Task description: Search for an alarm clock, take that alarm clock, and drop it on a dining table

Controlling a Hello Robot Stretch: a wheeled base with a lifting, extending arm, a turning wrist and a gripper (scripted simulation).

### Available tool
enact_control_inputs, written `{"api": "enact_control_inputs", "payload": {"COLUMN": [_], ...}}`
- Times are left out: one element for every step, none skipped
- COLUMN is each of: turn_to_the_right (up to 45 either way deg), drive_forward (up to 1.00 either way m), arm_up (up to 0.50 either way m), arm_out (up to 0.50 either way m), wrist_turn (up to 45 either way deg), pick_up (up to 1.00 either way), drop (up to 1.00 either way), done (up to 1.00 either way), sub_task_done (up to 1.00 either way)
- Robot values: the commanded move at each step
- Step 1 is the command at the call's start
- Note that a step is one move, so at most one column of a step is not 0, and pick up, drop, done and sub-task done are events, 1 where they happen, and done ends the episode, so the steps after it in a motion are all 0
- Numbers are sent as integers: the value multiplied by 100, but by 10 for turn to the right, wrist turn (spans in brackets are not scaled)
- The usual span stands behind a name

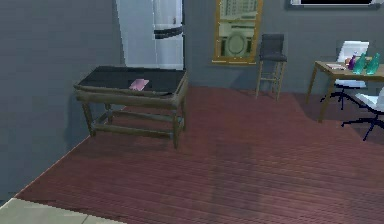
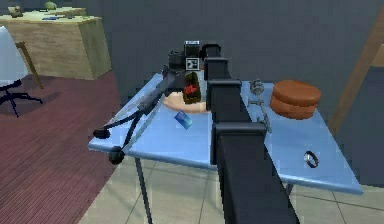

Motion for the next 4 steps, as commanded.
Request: {"api": "enact_control_inputs", "payload": {"turn_to_the_right": [0,0,0,0], "drive_forward": [0,0,0,0], "arm_up": [0,0,0,0], "arm_out": [-38,48,0,0], "wrist_turn": [0,0,450,450], "pick_up": [0,0,0,0], "drop": [0,0,0,0], "done": [0,0,0,0], "sub_task_done": [0,0,0,0]}}
